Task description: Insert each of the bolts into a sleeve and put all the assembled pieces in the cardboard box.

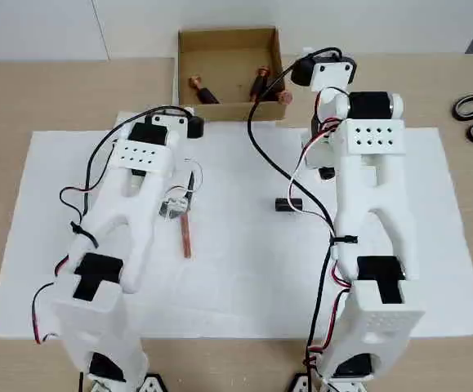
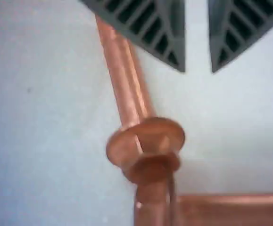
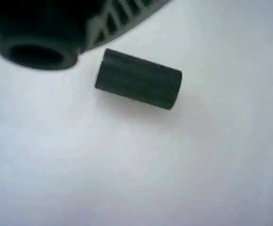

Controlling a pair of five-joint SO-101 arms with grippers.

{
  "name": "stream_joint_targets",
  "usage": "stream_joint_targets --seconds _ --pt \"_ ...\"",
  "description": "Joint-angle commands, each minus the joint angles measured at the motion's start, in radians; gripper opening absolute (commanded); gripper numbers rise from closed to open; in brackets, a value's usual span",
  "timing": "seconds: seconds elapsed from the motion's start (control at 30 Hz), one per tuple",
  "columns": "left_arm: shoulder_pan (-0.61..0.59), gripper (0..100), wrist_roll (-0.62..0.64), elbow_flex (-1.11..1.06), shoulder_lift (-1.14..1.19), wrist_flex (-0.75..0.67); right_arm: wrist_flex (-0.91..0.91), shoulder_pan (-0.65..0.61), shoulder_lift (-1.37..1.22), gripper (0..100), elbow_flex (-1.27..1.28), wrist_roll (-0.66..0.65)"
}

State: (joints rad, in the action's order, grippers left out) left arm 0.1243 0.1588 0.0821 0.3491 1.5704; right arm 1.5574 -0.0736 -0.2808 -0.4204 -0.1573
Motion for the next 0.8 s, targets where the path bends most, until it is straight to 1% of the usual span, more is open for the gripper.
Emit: stream_joint_targets --seconds 0.0,0.07,0.2,0.37,0.6,0.77 --pt "0.020 5 0.009 0.048 -0.009 -0.017 -0.013 -0.007 0.005 0.3 -0.052 0.011" --pt "0.032 7 0.021 0.048 -0.009 -0.017 -0.013 -0.007 0.005 0.3 -0.052 0.011" --pt "0.052 7 0.029 0.047 -0.005 -0.026 -0.013 -0.007 0.005 0.3 -0.052 0.011" --pt "0.048 7 0.046 0.044 0.000 -0.031 -0.013 -0.005 0.005 0.3 -0.052 0.011" --pt "0.046 7 0.049 -0.005 0.000 -0.095 -0.013 -0.005 0.005 0.3 -0.052 0.011" --pt "0.046 8 0.049 -0.010 0.000 -0.095 -0.013 -0.005 0.005 0.3 -0.052 0.011"
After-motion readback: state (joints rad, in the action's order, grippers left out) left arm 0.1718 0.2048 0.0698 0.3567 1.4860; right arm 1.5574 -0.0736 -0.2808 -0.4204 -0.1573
